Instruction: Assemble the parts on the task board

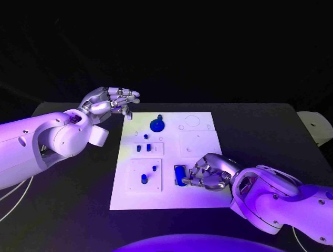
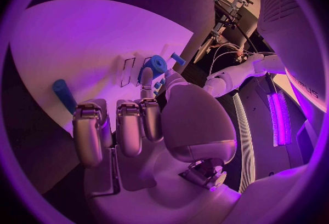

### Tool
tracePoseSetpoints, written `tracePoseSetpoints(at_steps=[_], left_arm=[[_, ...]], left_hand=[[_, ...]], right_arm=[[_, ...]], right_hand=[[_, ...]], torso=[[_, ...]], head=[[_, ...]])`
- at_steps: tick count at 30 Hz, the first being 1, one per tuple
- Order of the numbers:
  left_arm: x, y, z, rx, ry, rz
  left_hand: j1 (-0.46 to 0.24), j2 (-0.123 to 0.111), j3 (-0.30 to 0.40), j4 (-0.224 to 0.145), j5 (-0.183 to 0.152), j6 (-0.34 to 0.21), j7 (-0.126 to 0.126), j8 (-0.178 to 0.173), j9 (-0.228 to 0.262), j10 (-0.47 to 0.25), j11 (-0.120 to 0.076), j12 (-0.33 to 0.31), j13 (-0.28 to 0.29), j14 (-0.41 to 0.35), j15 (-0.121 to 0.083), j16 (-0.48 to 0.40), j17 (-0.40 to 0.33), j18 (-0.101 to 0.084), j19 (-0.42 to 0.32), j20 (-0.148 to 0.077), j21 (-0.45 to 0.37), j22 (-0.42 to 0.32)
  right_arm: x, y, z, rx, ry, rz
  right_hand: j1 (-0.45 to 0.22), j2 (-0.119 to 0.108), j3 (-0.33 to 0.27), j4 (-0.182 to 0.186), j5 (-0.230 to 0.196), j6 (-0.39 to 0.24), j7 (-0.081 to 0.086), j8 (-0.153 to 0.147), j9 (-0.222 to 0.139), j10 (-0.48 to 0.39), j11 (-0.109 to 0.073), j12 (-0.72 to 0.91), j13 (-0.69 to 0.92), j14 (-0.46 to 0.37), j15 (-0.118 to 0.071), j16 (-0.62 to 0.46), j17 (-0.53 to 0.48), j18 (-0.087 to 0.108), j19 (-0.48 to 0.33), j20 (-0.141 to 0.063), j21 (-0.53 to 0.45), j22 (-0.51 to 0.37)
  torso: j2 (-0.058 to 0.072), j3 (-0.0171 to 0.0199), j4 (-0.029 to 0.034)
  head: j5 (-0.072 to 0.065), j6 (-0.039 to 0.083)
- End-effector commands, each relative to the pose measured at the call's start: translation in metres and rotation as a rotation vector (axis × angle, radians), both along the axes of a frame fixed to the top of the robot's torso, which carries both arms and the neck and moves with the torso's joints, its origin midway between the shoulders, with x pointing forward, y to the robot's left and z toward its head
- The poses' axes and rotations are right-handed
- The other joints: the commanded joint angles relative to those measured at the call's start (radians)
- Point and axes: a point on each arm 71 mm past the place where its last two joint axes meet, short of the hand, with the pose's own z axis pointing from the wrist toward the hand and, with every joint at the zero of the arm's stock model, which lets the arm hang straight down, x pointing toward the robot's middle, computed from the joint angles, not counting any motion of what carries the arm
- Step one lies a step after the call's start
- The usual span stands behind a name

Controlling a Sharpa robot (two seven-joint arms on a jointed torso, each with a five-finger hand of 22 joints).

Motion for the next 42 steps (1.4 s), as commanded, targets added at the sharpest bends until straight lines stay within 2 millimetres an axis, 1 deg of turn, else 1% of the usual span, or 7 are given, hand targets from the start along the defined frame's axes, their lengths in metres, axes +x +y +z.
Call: tracePoseSetpoints(at_steps=[1, 11, 16, 20, 23, 31, 42], left_arm=[[-0.0004, -0.0024, 0.0008, -0.011, -0.001, -0.014], [-0.0003, -0.0024, 0.0007, -0.012, 0.0, -0.014], [-0.0003, -0.0022, 0.0007, -0.011, 0.0, -0.014], [-0.0004, -0.0023, 0.0007, -0.011, 0.0, -0.014], [-0.0004, -0.0025, 0.0007, -0.012, 0.0, -0.015], [-0.0005, -0.0026, 0.0007, -0.012, 0.0, -0.014], [-0.0008, -0.0021, 0.0008, -0.011, 0.001, -0.013]], left_hand=[[-0.003, 0.006, -0.002, 0.004, -0.005, -0.005, 0.002, -0.004, -0.002, -0.006, -0.001, 0.004, -0.001, -0.007, -0.001, 0.006, -0.001, 0.014, 0.005, 0.001, -0.004, -0.001], [-0.003, 0.006, -0.002, 0.004, -0.005, -0.005, 0.002, -0.004, -0.002, -0.006, -0.001, 0.004, -0.001, -0.007, -0.001, 0.006, -0.001, 0.014, 0.005, 0.001, -0.004, -0.001], [-0.003, 0.006, -0.002, 0.004, -0.005, -0.005, 0.002, -0.004, -0.002, -0.006, -0.001, 0.004, -0.001, -0.007, -0.001, 0.006, -0.001, 0.014, 0.005, 0.001, -0.004, -0.001], [-0.003, 0.006, -0.002, 0.004, -0.005, -0.005, 0.002, -0.004, -0.002, -0.006, -0.001, 0.004, -0.001, -0.007, -0.001, 0.006, -0.001, 0.014, 0.005, 0.001, -0.004, -0.001], [-0.003, 0.006, -0.002, 0.004, -0.005, -0.005, 0.002, -0.004, -0.002, -0.006, -0.001, 0.004, -0.001, -0.007, -0.001, 0.006, -0.001, 0.014, 0.005, 0.001, -0.004, -0.001], [-0.005, 0.008, -0.003, 0.006, -0.005, -0.005, 0.002, -0.004, -0.002, -0.007, -0.001, 0.005, -0.001, -0.007, -0.001, 0.007, -0.002, 0.014, 0.005, 0.002, -0.006, -0.002], [-0.005, 0.01, -0.003, 0.008, -0.005, -0.005, 0.002, -0.004, -0.002, -0.007, -0.002, 0.006, -0.001, -0.008, -0.001, 0.007, -0.002, 0.014, 0.006, 0.002, -0.006, -0.003]], right_arm=[[-0.0012, 0.0015, 0.0016, 0.022, -0.009, 0.013], [-0.0025, -0.0014, 0.0027, 0.022, -0.01, 0.02], [-0.0029, -0.0036, 0.0017, 0.007, -0.001, 0.032], [-0.0026, -0.0041, 0.0008, -0.002, 0.003, 0.037], [-0.0023, -0.0037, 0.0001, -0.01, 0.006, 0.038], [0.0009, -0.0048, -0.0022, -0.026, 0.007, 0.023], [0.0062, 0.0007, -0.0048, -0.029, 0.001, 0.019]], right_hand=[[-0.015, 0.005, -0.011, 0.0, -0.002, 0.009, 0.001, 0.008, 0.002, 0.068, -0.006, 0.008, 0.211, 0.106, -0.007, 0.004, 0.254, -0.014, 0.105, -0.008, 0.005, 0.263], [-0.019, 0.01, -0.019, -0.003, -0.003, 0.009, -0.001, 0.011, 0.003, 0.069, -0.007, 0.009, 0.212, 0.106, -0.008, 0.004, 0.255, -0.014, 0.105, -0.009, 0.005, 0.263], [0.036, 0.011, -0.015, -0.008, -0.002, 0.005, -0.004, 0.013, 0.004, 0.069, -0.01, 0.009, 0.213, 0.106, -0.011, 0.005, 0.256, -0.014, 0.105, -0.011, 0.005, 0.263], [0.079, 0.015, -0.005, -0.006, -0.037, 0.003, -0.005, 0.014, 0.002, 0.07, -0.011, 0.01, 0.213, 0.106, -0.012, 0.005, 0.256, -0.014, 0.105, -0.012, 0.005, 0.263], [0.097, 0.017, 0.001, -0.008, -0.04, 0.002, -0.006, 0.014, 0.001, 0.07, -0.012, 0.01, 0.214, 0.106, -0.012, 0.005, 0.256, -0.014, 0.105, -0.013, 0.005, 0.263], [0.11, 0.02, 0.008, -0.007, -0.039, 0.002, -0.006, 0.014, 0.001, 0.07, -0.013, 0.011, 0.215, 0.106, -0.013, 0.004, 0.255, -0.014, 0.105, -0.013, 0.005, 0.263], [0.106, 0.027, 0.01, -0.002, -0.039, 0.004, -0.005, 0.015, 0.0, 0.072, -0.012, 0.015, 0.217, 0.106, -0.013, 0.004, 0.255, -0.014, 0.105, -0.014, 0.005, 0.263]], torso=[[0.001, 0.0002, -0.0008], [0.001, 0.0001, -0.0001], [0.001, -0.0003, -0.0004], [0.001, -0.0007, 0.0003], [0.001, -0.0004, 0.0012], [0.001, -0.0015, 0.0005], [0.001, -0.0009, -0.0002]], head=[[0.0, 0.002], [-0.002, 0.002], [-0.001, 0.002], [0.0, 0.001], [0.0, 0.0], [0.0, 0.0], [0.002, -0.002]])
